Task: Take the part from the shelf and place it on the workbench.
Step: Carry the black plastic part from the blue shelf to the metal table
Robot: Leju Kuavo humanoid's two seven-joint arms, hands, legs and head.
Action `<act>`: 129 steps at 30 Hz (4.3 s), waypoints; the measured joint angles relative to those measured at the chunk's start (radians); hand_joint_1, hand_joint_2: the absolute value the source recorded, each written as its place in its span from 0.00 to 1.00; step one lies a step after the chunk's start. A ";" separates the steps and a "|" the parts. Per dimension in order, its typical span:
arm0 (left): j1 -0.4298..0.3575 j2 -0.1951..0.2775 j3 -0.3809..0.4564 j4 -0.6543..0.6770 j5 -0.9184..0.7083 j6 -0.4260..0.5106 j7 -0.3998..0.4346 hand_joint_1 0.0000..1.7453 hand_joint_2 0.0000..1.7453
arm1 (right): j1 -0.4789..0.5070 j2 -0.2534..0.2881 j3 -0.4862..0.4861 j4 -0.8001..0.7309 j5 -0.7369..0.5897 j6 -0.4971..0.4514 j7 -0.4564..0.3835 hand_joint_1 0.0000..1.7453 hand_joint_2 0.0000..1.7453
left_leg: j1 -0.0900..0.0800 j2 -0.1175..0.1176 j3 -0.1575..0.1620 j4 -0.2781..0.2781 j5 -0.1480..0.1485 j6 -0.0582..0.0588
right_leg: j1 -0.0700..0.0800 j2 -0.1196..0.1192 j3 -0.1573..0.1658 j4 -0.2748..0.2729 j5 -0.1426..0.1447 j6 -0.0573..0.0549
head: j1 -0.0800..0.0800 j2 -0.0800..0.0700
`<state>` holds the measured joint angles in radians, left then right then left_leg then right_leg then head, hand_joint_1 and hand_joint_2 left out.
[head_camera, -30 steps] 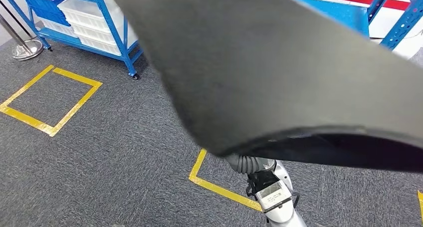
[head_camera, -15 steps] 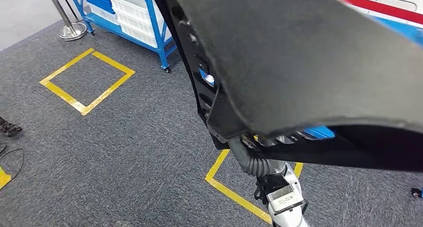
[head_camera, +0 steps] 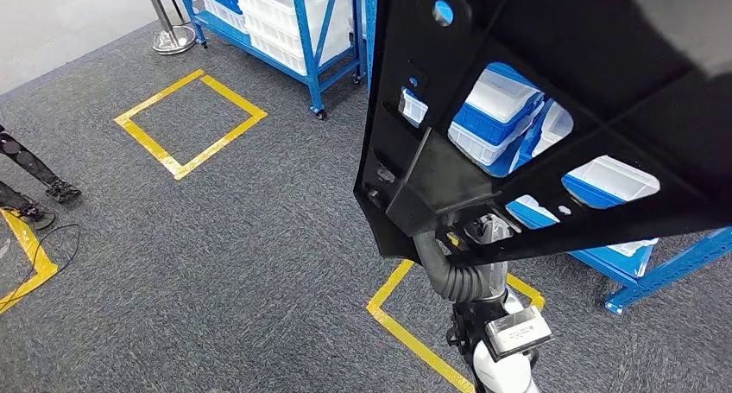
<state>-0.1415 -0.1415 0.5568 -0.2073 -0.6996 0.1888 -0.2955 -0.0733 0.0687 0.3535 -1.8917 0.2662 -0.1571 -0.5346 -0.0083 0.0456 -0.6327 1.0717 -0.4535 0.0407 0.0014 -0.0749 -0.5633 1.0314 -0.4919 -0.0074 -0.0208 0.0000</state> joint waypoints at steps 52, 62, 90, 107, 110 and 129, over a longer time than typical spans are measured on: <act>0.042 0.017 0.058 0.000 0.048 0.077 -0.101 0.00 1.00 | -0.069 -0.003 -0.004 0.097 -0.080 0.010 -0.054 1.00 1.00 | 0.024 -0.126 -0.011 -0.010 0.002 -0.031 | -0.034 0.087 -0.013 -0.003 0.019 0.011 | 0.004 0.000; 0.044 0.018 0.066 0.000 0.040 0.096 -0.093 0.00 1.00 | -0.067 -0.003 0.000 0.105 -0.094 -0.008 -0.061 1.00 1.00 | 0.003 0.022 -0.006 -0.026 0.018 -0.004 | -0.007 -0.014 0.005 -0.005 -0.005 0.001 | -0.001 0.000; 0.056 0.026 0.069 0.002 0.014 0.125 -0.052 0.00 1.00 | -0.072 -0.011 0.020 0.130 -0.130 -0.011 -0.071 1.00 1.00 | 0.014 -0.032 -0.077 0.114 -0.032 -0.021 | -0.003 0.011 -0.004 -0.008 0.007 -0.015 | -0.003 0.000; 0.056 0.027 0.075 0.002 0.015 0.135 -0.046 0.00 1.00 | -0.066 -0.022 0.034 0.146 -0.135 -0.011 -0.077 1.00 1.00 | 0.011 -0.153 0.040 -0.055 0.015 0.001 | -0.035 0.115 -0.044 0.024 0.030 0.061 | 0.009 0.000; 0.056 0.029 0.076 0.001 0.017 0.136 -0.047 0.00 1.00 | -0.068 -0.021 0.035 0.146 -0.135 -0.012 -0.078 1.00 1.00 | 0.016 -0.178 0.025 -0.045 0.004 -0.019 | -0.032 0.139 -0.034 0.007 0.029 0.036 | 0.010 0.000; 0.058 0.025 0.089 0.001 0.027 0.129 -0.065 0.00 1.00 | -0.091 -0.011 0.038 0.143 -0.133 -0.023 -0.077 1.00 1.00 | 0.018 -0.032 0.041 -0.062 0.012 0.007 | -0.013 0.010 -0.015 0.048 -0.028 0.035 | 0.007 0.000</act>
<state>-0.0837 -0.1166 0.6455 -0.2060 -0.6728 0.3176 -0.3603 -0.1641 0.0574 0.3916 -1.7489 0.1328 -0.1802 -0.6117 0.0101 0.0133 -0.5913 1.0094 -0.4415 0.0481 -0.0114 -0.0652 -0.5787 1.0797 -0.5198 0.0280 -0.0137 -0.0004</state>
